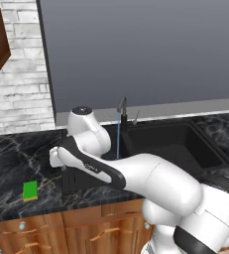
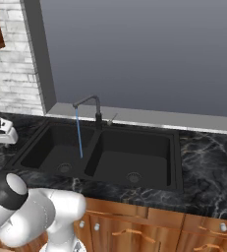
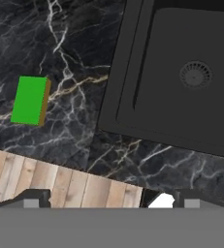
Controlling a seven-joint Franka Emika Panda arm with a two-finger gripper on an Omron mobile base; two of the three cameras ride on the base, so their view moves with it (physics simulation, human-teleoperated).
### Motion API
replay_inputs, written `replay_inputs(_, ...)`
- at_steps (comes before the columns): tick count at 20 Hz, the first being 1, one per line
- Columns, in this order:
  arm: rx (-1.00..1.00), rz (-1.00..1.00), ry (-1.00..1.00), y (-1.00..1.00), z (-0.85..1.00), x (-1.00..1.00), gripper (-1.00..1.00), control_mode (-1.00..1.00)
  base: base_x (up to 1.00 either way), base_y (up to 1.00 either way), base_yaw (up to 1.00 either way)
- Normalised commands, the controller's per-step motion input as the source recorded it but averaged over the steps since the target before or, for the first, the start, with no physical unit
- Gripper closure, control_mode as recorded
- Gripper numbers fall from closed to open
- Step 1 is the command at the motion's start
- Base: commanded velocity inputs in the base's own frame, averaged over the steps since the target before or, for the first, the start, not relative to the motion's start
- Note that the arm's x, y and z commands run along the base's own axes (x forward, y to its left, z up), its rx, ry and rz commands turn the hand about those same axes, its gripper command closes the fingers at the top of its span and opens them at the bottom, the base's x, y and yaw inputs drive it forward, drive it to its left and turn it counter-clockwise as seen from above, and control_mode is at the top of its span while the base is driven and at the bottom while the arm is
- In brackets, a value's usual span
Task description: Soak the sponge with water for a few seconds and then drop it inside the sink.
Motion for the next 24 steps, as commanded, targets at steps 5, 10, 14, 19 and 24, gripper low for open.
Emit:
replay_inputs(5, 0.00, 0.00, -0.01, 0.48, -0.18, 0.00, -1.00, -1.00, 0.00, 0.00, 0.00)
replay_inputs(10, 0.00, 0.00, 0.00, 0.39, -0.18, 0.00, -1.00, -1.00, 0.00, 0.00, 0.00)
replay_inputs(14, 0.00, 0.00, 0.00, 0.25, -0.02, 0.03, -1.00, -1.00, 0.00, 0.00, 0.00)
replay_inputs(19, 0.00, 0.00, 0.00, 0.16, 0.00, 0.03, -1.00, -1.00, 0.00, 0.00, 0.00)
replay_inputs(24, 0.00, 0.00, 0.00, 0.17, 0.00, 0.04, -1.00, -1.00, 0.00, 0.00, 0.00)
